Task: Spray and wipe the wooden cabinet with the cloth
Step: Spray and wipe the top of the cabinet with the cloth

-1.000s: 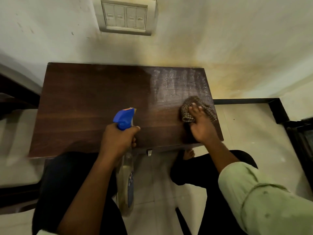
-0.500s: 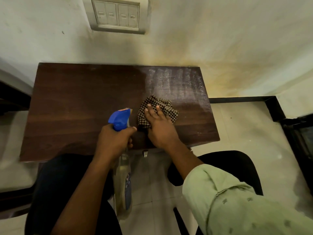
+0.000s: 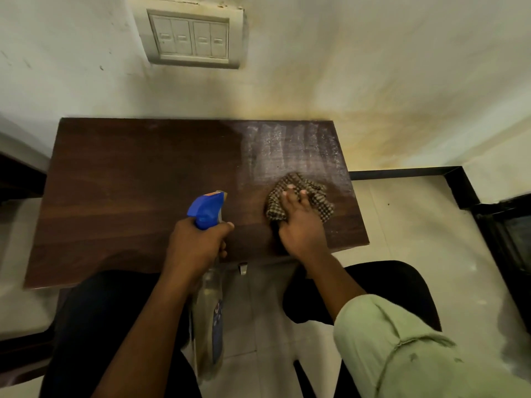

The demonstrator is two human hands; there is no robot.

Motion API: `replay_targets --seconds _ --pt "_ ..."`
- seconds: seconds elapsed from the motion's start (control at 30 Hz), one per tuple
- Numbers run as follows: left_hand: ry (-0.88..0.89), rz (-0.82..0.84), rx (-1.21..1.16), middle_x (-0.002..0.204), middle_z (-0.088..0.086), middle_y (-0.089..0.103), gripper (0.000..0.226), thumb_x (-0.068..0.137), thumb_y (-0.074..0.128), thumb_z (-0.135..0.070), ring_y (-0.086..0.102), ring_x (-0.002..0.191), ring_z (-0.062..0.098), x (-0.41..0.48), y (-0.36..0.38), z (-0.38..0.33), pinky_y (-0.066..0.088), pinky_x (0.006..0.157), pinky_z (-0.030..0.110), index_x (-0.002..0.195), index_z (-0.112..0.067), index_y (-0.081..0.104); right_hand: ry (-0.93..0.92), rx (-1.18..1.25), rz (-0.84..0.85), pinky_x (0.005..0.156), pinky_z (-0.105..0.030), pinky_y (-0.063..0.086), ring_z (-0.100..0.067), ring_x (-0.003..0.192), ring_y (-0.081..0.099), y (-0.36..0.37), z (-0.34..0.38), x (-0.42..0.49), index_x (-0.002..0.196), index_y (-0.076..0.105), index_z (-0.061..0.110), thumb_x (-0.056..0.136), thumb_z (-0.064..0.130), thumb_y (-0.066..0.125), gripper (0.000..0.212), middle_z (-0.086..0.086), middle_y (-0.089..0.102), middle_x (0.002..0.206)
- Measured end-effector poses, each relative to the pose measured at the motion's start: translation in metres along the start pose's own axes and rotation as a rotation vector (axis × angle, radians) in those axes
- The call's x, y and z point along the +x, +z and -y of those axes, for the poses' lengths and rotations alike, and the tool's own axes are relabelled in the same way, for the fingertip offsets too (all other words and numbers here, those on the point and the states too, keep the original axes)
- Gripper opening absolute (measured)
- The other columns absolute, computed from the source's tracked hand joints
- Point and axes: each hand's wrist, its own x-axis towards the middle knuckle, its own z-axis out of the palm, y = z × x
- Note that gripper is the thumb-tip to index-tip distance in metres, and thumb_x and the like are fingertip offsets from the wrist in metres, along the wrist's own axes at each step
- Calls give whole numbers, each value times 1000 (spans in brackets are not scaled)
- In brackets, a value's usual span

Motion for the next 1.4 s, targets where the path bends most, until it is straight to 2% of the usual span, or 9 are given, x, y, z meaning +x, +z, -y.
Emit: replay_targets --seconds 0.13,0.33,0.53,0.63,0.73,1.0,1.13,1.27,1.4 --pt "2 -13 -2 77 13 64 16 84 66 -19 63 71 25 -1 3 -2 54 79 44 94 -6 64 -190 17 107 120 -42 3 -19 148 -4 15 46 -8 153 14 19 89 19 50 73 4 2 161" --pt "12 -13 3 72 11 61 12 85 65 -17 61 69 23 0 2 -2 54 79 44 90 -6 63 -351 -4 94 120 -47 9 -23 148 4 17 12 -19 151 24 18 85 14 50 71 1 13 160" --pt "19 -23 1 70 10 62 17 83 67 -19 62 66 22 2 5 -3 55 77 44 91 -4 63 -313 -14 74 118 -43 6 -19 148 3 11 22 0 151 23 20 80 23 37 72 5 11 161" --pt "-16 -23 -15 73 10 62 19 84 67 -21 62 69 22 3 3 -3 54 81 45 94 -5 63 -271 -36 93 118 -43 6 -18 148 1 3 32 30 152 21 20 89 20 45 67 5 7 161" --pt "-27 -33 1 71 8 63 15 82 69 -23 64 68 21 3 2 -3 55 82 47 89 -10 63 -256 -55 91 119 -45 7 -20 149 1 0 39 38 152 19 19 91 20 48 68 4 6 161" --pt "20 -55 0 62 5 63 12 79 70 -22 64 62 21 4 -2 -5 56 78 49 77 -13 63 -336 -62 135 119 -44 9 -20 148 3 10 27 7 151 22 20 79 25 37 74 4 11 161" --pt "11 -40 -1 64 7 63 16 80 71 -25 64 64 21 6 -4 -2 56 79 48 82 -11 63 -273 -132 132 120 -45 12 -22 148 2 -6 42 64 153 17 18 92 22 42 66 2 5 161" --pt "11 -22 2 67 7 63 15 82 70 -25 64 65 21 9 -11 -3 56 81 50 88 -12 63 -196 -135 226 121 -40 6 -24 148 -2 -25 57 118 153 14 18 97 21 41 63 1 -1 162" --pt "4 -21 -8 66 6 64 16 80 70 -27 65 66 22 15 -13 -8 56 82 51 86 -13 64 -302 -187 196 120 -43 10 -23 148 -4 -19 49 81 153 11 19 96 21 44 66 1 -2 161"
